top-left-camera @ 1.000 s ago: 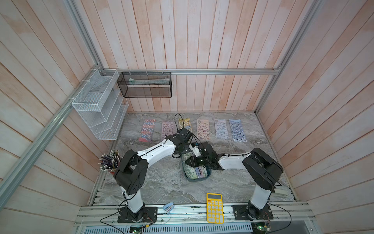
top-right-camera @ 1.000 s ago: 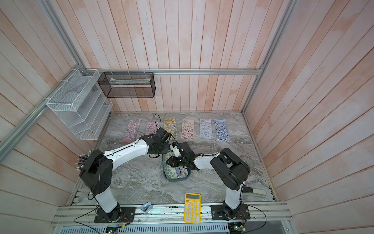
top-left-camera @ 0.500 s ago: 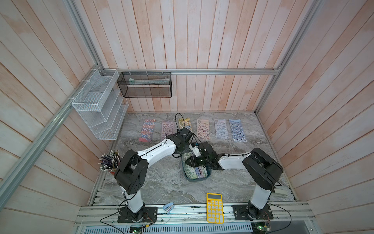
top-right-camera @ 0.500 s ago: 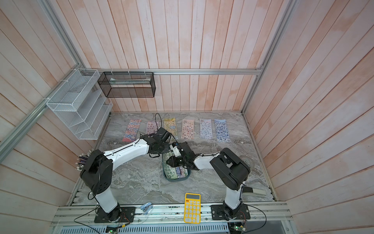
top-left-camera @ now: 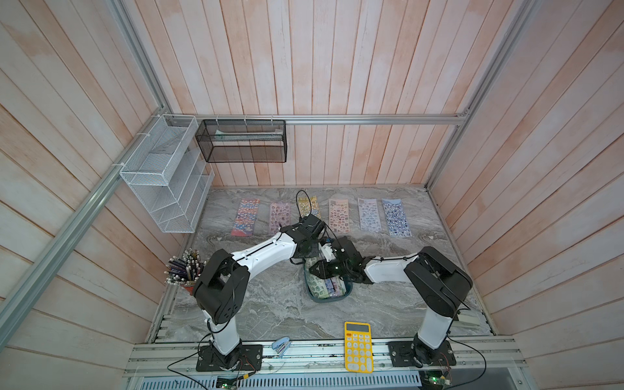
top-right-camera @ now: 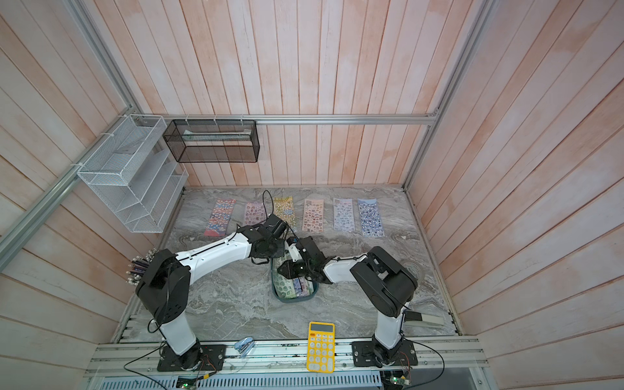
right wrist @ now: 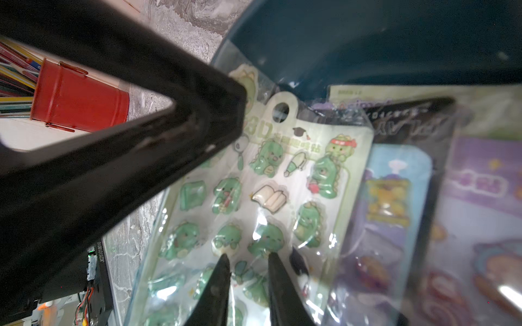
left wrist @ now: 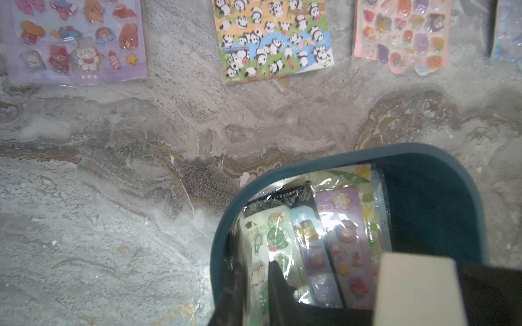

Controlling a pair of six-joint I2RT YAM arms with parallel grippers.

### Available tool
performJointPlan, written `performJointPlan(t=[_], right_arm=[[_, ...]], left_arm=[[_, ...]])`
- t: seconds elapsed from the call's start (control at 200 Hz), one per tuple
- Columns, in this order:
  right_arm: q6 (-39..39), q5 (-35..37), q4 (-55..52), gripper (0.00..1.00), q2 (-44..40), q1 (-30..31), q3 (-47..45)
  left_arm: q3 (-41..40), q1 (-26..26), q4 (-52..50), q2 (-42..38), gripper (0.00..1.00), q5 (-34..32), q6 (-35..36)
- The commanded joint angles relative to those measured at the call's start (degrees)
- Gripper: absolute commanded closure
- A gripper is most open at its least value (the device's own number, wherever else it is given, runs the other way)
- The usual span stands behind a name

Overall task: Take the stickers out of the storage box
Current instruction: Pick up the sticker from the storage box.

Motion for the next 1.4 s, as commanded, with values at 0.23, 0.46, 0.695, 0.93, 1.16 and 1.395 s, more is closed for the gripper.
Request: performJointPlan(t=[0.23,0.46,0.695,0.93,1.16,1.395], right_arm=[[0.4,-0.2,-6.4,0.74,1.7,0.3,-2.4],[-1.0,2.3,-9.7,0.74,-1.1,0.2,-1.7],[-6.4,11.7,-20.7,0.7,-12.3,-0.3,3.3],[-10.7,17.1,-31.7,0.65,-22.9,-4.3,8.7],[-12.9,14.0,-35.4,0.48,-32.5,-14.5,8.8],[-18.0,0.2,-34.2,0.31,-38.4,-22.8,7.9]], left_arm=[[0.7,-0.2,-0.8,3.7,0.91,-0.9,0.0],[1.6,-0.2,0.3,2.6,1.0,0.5,-0.2],[3.9,0.3,3.0,-2.6,1.0,4.1,0.2],[6.4,1.7,6.2,-10.6,1.0,6.7,2.8],[3.3,4.8,17.6,-19.5,1.0,19.8,7.3],[-0.4,6.8,29.8,-24.1,1.0,36.1,8.8]])
